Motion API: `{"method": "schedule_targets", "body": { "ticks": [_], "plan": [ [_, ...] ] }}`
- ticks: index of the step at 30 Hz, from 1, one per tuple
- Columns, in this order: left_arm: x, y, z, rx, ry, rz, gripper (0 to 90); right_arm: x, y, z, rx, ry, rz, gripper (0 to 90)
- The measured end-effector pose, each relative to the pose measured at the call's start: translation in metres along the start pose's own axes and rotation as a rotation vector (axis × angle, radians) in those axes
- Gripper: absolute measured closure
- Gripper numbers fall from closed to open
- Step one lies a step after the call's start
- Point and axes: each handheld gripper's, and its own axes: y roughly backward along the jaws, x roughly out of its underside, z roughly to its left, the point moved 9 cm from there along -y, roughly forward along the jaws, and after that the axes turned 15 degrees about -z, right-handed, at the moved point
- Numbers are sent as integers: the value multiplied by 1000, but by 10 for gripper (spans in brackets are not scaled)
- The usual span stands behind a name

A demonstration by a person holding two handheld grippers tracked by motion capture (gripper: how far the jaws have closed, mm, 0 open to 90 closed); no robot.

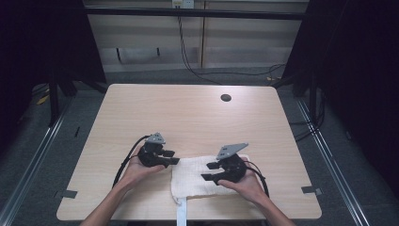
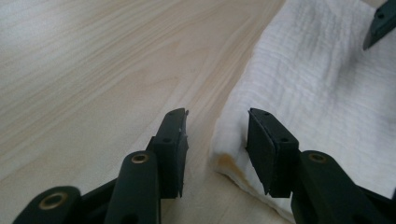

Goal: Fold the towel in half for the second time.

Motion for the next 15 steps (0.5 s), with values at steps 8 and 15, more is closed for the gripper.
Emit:
{"method": "schedule_targets", "body": {
  "ticks": [8,15],
  "plan": [
    [6,-1,6,-13,3,12,559,-4,-45,34,-114,54,56,571],
    [7,-2,5,-21,-18,22,561,9,-68,61,-167,87,101,552]
  ]
}}
